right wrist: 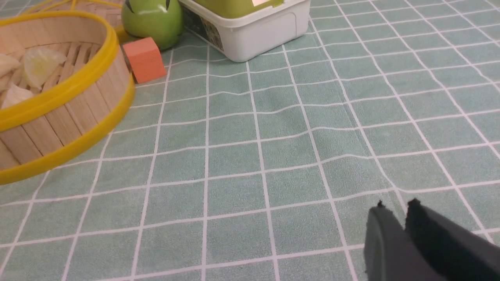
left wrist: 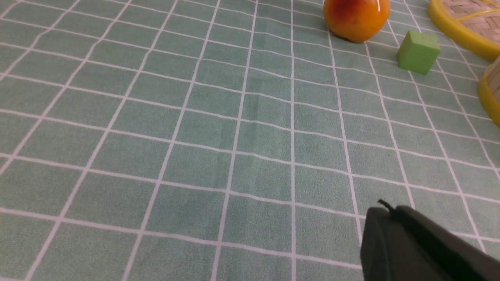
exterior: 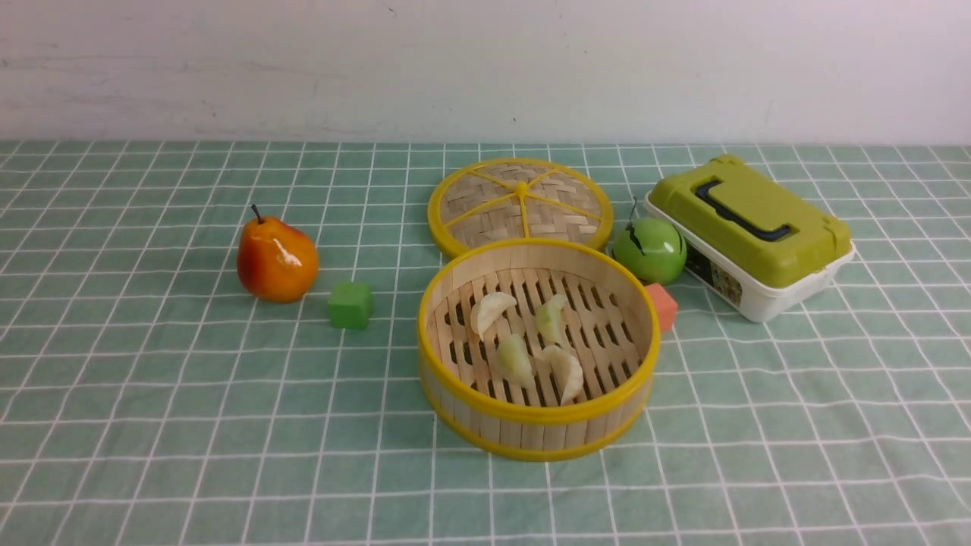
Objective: Put the dumplings into the steamer on the table with the blue tablecloth.
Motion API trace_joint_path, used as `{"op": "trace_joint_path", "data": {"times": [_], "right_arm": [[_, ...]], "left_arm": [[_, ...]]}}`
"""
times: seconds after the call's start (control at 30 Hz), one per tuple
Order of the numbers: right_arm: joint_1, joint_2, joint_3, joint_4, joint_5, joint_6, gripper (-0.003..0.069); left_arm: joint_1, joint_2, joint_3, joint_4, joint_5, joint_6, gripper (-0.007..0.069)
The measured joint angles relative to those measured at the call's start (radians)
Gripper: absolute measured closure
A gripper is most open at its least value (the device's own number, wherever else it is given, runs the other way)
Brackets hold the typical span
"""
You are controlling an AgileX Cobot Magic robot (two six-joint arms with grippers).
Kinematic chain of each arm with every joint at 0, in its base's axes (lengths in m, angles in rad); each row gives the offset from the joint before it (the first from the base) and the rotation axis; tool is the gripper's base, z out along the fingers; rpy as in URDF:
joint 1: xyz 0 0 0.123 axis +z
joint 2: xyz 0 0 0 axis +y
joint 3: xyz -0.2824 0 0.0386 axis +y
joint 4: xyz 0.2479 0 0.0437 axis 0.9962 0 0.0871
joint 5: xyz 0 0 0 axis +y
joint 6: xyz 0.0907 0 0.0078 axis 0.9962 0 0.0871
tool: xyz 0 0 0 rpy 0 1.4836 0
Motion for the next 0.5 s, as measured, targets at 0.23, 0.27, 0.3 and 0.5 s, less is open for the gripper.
{"op": "trace_joint_path", "data": {"times": [0.23,0.27,0.3,0.5], "right_arm": [[0.0,0.0,0.0,0.0,0.0,0.0,0.0564],[0.0,0.0,0.0,0.0,0.0,0.0,0.0563],[0.0,0.0,0.0,0.0,0.0,0.0,0.0562],[0.0,0.0,0.0,0.0,0.0,0.0,0.0553]], "left_arm": [[0.0,0.0,0.0,0.0,0.0,0.0,0.0634],[0.0,0.0,0.0,0.0,0.0,0.0,0.0632],[0.0,0.0,0.0,0.0,0.0,0.0,0.0631],[0.0,0.0,0.0,0.0,0.0,0.0,0.0627]]}}
